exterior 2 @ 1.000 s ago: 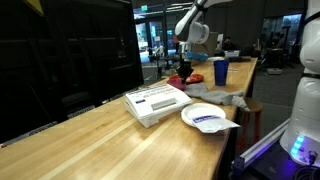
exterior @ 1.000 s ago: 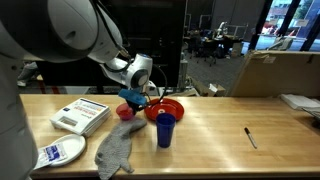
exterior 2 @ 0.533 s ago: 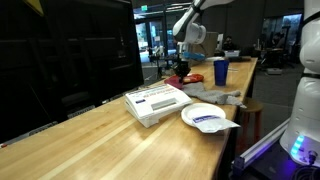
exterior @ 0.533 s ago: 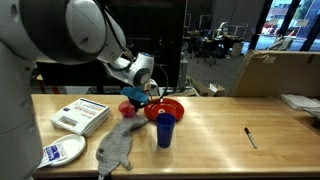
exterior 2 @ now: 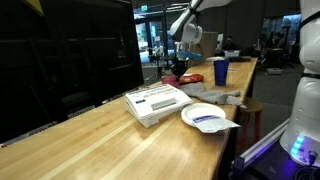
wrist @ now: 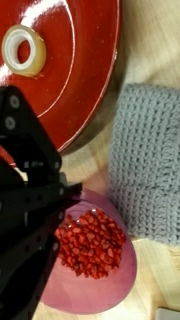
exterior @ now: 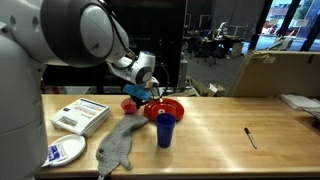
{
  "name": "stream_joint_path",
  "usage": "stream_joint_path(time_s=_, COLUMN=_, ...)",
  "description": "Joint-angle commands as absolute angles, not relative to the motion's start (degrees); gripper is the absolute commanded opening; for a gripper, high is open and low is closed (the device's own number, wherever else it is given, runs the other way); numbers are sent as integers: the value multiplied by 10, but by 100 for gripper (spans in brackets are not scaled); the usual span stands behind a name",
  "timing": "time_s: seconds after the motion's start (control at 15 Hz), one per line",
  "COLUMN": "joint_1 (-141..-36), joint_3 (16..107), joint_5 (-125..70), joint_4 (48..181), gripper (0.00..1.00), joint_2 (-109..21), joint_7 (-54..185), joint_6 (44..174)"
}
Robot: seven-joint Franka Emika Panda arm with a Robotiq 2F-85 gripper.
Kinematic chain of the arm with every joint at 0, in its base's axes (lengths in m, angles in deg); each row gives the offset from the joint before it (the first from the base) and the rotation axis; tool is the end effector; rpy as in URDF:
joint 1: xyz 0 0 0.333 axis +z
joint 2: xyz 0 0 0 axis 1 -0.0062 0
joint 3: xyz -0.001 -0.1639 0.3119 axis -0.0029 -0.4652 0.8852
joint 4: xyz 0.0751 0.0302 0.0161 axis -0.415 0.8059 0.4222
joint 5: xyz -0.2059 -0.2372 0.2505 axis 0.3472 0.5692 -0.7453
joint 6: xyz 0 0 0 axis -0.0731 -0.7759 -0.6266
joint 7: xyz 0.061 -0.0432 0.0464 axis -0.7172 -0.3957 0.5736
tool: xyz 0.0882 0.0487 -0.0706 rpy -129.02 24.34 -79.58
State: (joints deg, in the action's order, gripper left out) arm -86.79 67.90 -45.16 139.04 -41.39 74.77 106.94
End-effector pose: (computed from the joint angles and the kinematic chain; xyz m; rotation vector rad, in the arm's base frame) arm 0.6057 0.0661 0.3447 -2.9412 -0.0097 -0.0499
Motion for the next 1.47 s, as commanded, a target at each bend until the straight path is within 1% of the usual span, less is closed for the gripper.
stream_joint_path(time_s=0.0, joint_1=-876, joint_3=683, joint_5=-451, joint_4=1366, gripper=1, joint_2=-429, joint_7=739, joint_6=1064)
stream_joint_path(time_s=0.6, joint_1=-893, joint_3=682, joint_5=-455, joint_4=1316, gripper=1, joint_2=-469, joint_7=741, joint_6=1068)
stream_joint_path(time_s=0.93, joint_1=-898, joint_3=684, joint_5=-457, joint_4=1316, gripper=1, joint_2=-481, joint_7=741, joint_6=1068)
stream_joint_path(time_s=1.0, joint_1=-898, joint_3=684, joint_5=-456, joint_4=1315, gripper=28, joint_2=-480, joint_7=742, joint_6=1063)
stream_joint_path(time_s=1.13, joint_1=-894, joint_3=682, joint_5=-445, joint_4=1319, gripper=32, joint_2=-477, joint_7=741, joint_6=1059)
stream_joint_path(time_s=1.4, joint_1=-896, joint_3=693, joint_5=-457, joint_4=1333, gripper=58, joint_2=-467, joint_7=760, joint_6=1073)
